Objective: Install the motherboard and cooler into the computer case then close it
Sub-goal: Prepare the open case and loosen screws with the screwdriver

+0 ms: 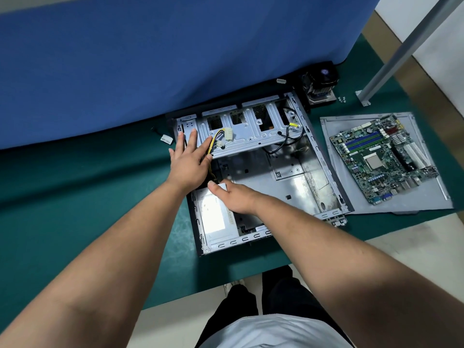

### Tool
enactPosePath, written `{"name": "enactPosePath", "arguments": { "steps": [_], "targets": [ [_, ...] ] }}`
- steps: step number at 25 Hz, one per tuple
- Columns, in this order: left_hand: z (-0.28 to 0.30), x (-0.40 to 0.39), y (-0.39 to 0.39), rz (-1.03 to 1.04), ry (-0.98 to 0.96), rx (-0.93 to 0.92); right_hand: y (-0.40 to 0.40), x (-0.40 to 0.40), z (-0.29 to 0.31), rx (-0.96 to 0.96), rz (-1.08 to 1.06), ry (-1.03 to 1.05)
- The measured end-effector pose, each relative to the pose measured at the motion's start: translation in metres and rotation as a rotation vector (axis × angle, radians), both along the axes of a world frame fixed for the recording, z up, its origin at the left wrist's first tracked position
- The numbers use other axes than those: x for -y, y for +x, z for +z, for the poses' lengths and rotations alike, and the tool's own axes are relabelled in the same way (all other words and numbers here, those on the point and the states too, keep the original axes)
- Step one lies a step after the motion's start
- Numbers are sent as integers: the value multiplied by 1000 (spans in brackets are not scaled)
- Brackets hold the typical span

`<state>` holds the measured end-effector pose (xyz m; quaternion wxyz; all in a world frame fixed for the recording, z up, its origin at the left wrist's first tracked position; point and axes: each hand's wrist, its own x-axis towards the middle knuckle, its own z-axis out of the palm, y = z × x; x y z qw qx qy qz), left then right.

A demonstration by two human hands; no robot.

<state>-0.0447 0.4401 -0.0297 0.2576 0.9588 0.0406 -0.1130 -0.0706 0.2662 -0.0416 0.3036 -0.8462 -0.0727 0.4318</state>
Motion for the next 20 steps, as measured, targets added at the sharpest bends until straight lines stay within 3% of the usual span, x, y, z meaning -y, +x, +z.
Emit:
{"name": "enactPosePath", "arguments": {
  "steps": [8,11,12,14,16,17,20],
  "targets": [
    [0,3,-4,9,28,-23,-12,-2,1,6,-56,-8],
    [5,6,-17,10,34,71,-11,16,14,12,35,29],
    [7,8,-24,15,32,150,-10,29,19,75,57,36],
    [11,14,-46,-16,42,326,-3,68,29,387,101,-42],
    [13,26,-63,-135,164,281,9,112,34,818,197,-219],
    [13,34,-68,-190,245,185,13,133,35,935,238,-324],
    [11,59,-70,-159,377,-8,20,174,29,903,383,-606]
  ]
}}
